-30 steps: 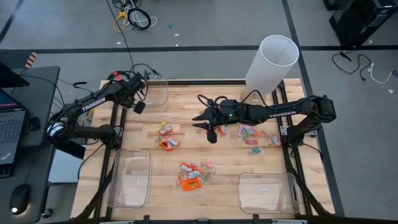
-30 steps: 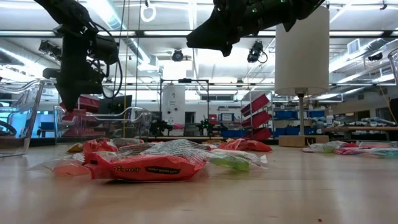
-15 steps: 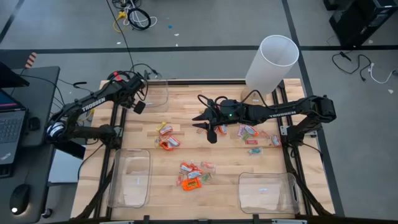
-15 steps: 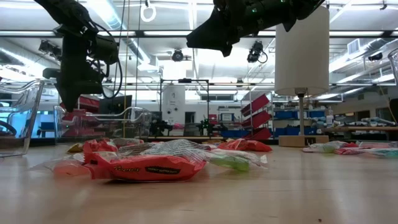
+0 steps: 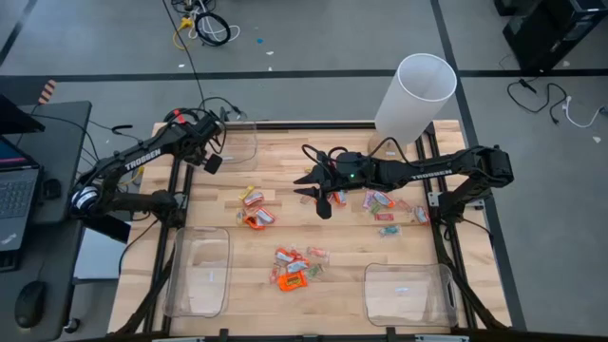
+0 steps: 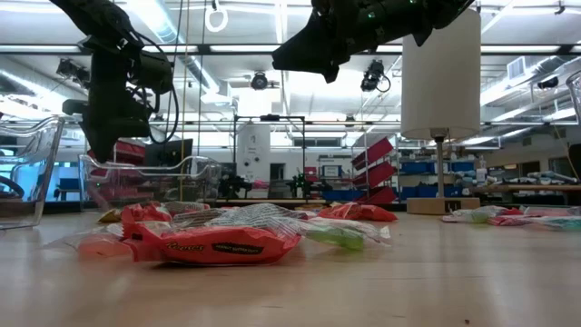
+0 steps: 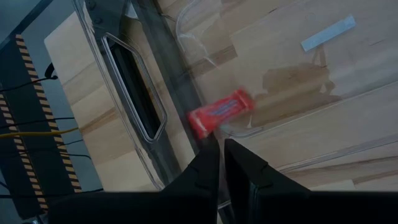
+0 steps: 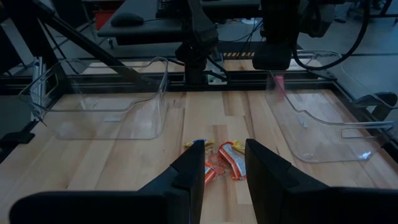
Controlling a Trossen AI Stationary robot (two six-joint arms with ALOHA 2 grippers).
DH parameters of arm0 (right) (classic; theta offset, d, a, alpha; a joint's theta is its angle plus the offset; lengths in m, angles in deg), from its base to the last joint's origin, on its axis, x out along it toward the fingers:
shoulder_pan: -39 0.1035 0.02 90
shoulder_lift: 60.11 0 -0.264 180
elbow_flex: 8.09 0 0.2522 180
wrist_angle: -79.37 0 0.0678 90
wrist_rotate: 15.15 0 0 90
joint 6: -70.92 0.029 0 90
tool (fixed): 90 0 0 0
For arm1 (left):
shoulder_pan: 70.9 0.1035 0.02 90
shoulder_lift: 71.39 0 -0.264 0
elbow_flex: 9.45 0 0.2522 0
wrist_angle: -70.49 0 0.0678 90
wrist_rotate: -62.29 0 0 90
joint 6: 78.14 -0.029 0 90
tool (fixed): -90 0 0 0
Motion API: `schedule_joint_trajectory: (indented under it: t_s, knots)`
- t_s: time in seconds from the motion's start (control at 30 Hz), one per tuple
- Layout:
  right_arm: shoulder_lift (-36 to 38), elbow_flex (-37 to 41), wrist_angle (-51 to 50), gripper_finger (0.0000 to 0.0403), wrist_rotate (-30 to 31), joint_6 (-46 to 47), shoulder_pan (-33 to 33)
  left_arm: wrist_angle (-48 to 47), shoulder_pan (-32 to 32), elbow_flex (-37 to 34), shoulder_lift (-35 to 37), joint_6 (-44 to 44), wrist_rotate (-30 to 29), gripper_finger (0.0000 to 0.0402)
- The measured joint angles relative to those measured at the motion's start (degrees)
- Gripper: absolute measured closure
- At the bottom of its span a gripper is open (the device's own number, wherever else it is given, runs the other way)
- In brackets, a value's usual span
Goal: Sort candy
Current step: Put the red candy into the top left transparent bin
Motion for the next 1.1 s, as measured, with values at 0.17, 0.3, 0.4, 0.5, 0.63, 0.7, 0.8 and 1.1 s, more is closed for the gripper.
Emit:
schedule_joint_trajectory:
  t_s: [0.17, 0.3, 0.4, 0.5, 0.63, 0.7, 0.8, 1.1]
  knots:
    - [0.00, 0.00, 0.01, 0.0302, 0.00, 0.00, 0.00, 0.02, 0.00, 0.00, 0.00, 0.02, -0.01, 0.0372]
    - [0.00, 0.00, 0.01, 0.0302, 0.00, 0.00, 0.00, 0.09, -0.02, 0.00, 0.00, -0.03, -0.02, 0.0372]
    - [0.00, 0.00, 0.01, 0.0302, 0.00, 0.00, 0.00, 0.09, -0.07, 0.00, 0.07, -0.27, -0.02, 0.0372]
    - [0.00, 0.00, 0.01, 0.0302, 0.00, 0.00, 0.00, 0.23, -0.55, 0.00, 0.63, -1.32, -0.02, 0.0372]
    - [0.00, 0.00, -0.01, 0.0302, 0.54, 0.00, 0.00, 1.79, -1.56, 0.40, 2.13, -1.49, -0.01, 0.0372]
    - [0.00, 0.00, -0.01, 0.0302, 1.11, -0.01, 0.00, 1.68, -2.17, 1.88, 2.85, -1.50, -0.02, 0.0372]
    - [0.00, 0.00, -0.01, 0.0302, 1.38, 0.00, 0.00, 1.68, -3.37, 5.01, 3.97, -1.49, -0.02, 0.0372]
    - [0.00, 0.02, -2.82, 0.0302, 4.09, 0.00, -0.24, 9.27, -11.50, 10.01, 8.06, -5.79, 3.46, 0.0372]
